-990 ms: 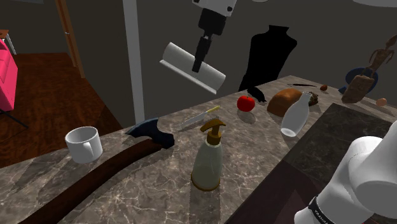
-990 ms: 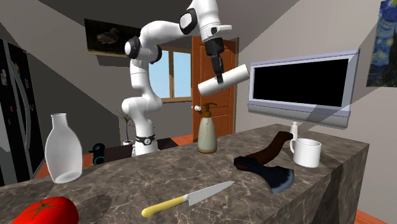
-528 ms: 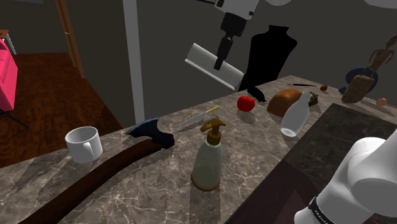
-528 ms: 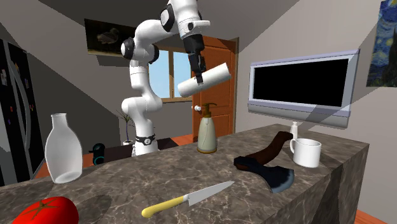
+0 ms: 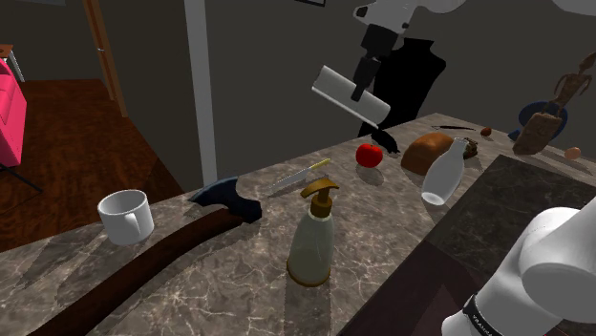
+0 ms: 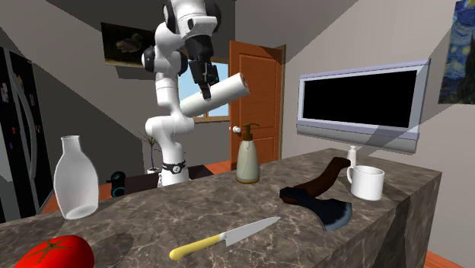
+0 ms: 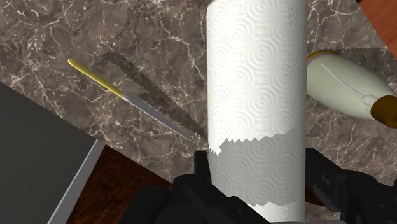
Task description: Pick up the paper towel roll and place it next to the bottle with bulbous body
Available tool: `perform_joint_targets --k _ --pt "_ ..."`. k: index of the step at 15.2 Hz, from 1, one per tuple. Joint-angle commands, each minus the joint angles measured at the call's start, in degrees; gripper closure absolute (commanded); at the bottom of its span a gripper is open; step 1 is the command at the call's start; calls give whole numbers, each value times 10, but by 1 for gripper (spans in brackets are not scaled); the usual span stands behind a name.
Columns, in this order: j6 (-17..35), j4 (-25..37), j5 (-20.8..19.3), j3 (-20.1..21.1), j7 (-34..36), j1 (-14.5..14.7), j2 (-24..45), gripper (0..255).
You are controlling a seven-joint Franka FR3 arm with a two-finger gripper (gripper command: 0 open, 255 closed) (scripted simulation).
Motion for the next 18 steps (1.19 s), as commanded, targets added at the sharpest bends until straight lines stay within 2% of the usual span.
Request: perform_joint_targets --k 1,9,16,18 --pt "-5 0 -2 -18 -28 -10 0 255" --pt "-36 43 -3 -94 -141 -51 33 255" --pt "-73 123 13 -164 -250 -92 102 255" --pt "-57 103 12 -163 -252 -92 97 255"
